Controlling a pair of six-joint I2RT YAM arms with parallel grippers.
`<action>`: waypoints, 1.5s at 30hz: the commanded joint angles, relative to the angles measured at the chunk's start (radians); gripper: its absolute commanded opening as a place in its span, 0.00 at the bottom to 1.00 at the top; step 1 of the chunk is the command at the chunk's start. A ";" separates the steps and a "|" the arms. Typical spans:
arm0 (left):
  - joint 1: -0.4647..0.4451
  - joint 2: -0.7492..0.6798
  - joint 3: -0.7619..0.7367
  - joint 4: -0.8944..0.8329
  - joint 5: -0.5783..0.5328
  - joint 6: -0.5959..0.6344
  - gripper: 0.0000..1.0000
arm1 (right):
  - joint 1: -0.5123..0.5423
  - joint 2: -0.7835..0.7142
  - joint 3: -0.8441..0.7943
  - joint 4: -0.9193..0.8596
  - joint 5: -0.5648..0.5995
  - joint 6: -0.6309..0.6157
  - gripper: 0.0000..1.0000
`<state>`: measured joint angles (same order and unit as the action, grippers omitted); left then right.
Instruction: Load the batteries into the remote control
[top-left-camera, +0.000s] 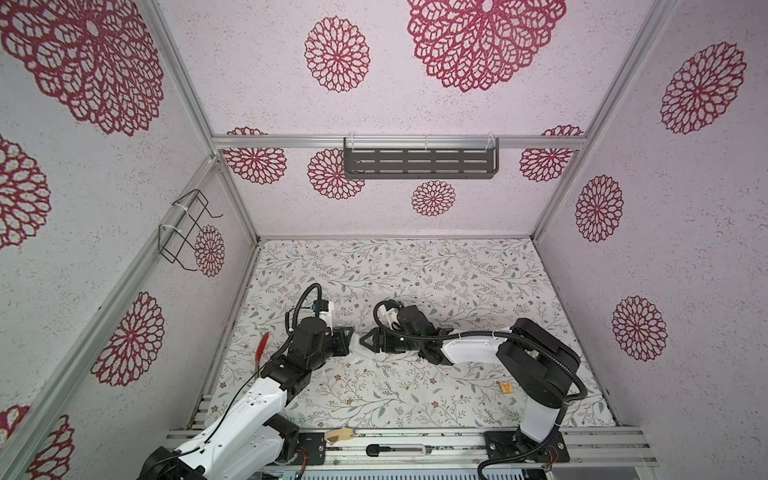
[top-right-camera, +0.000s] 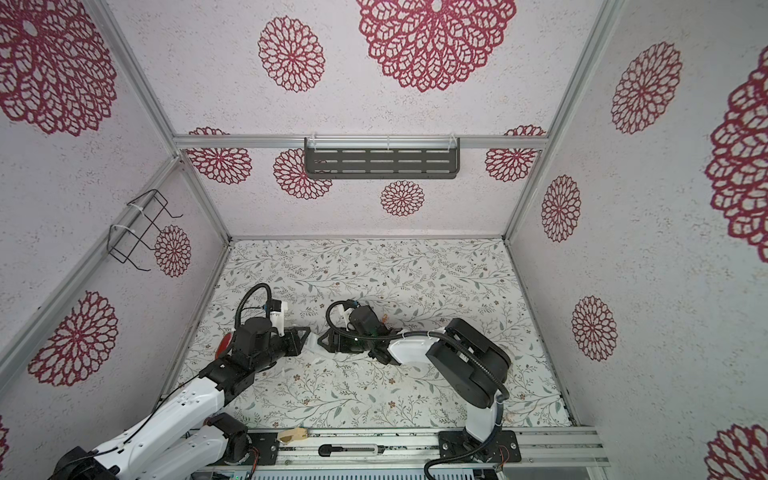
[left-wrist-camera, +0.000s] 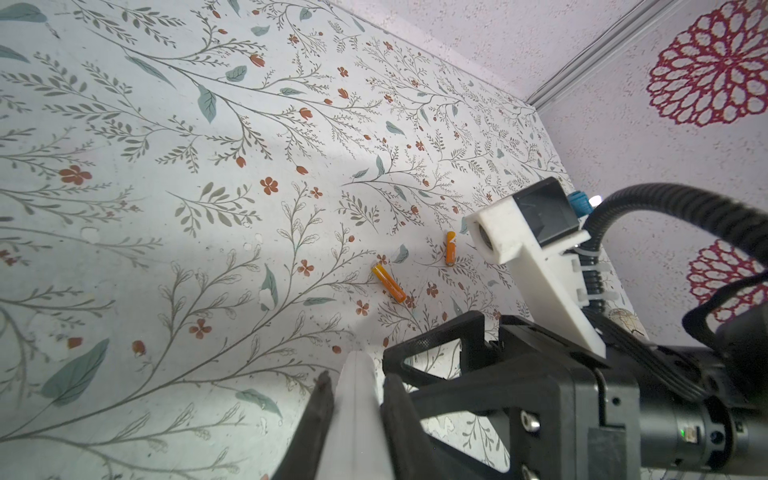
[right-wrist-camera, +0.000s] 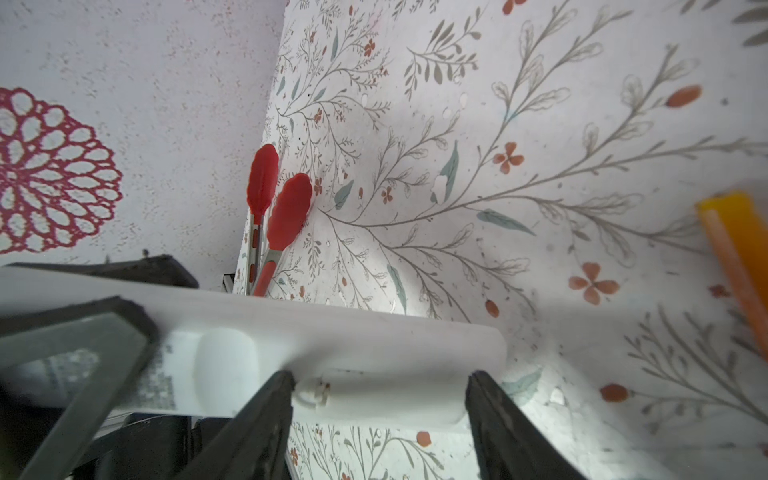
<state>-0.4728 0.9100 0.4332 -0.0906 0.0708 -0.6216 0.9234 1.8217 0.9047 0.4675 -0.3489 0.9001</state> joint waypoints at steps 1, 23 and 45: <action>-0.015 0.020 -0.004 -0.057 0.043 0.031 0.00 | 0.033 0.065 -0.006 -0.020 -0.007 0.014 0.66; -0.016 0.038 0.001 -0.049 0.075 0.030 0.00 | 0.063 0.104 0.141 -0.310 0.112 -0.003 0.77; -0.023 0.041 0.015 -0.053 0.067 0.047 0.00 | 0.098 0.167 0.385 -0.913 0.440 -0.269 0.73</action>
<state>-0.4519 0.9302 0.4530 -0.0803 0.0040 -0.5953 1.0145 1.9015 1.3312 -0.2333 -0.0040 0.6987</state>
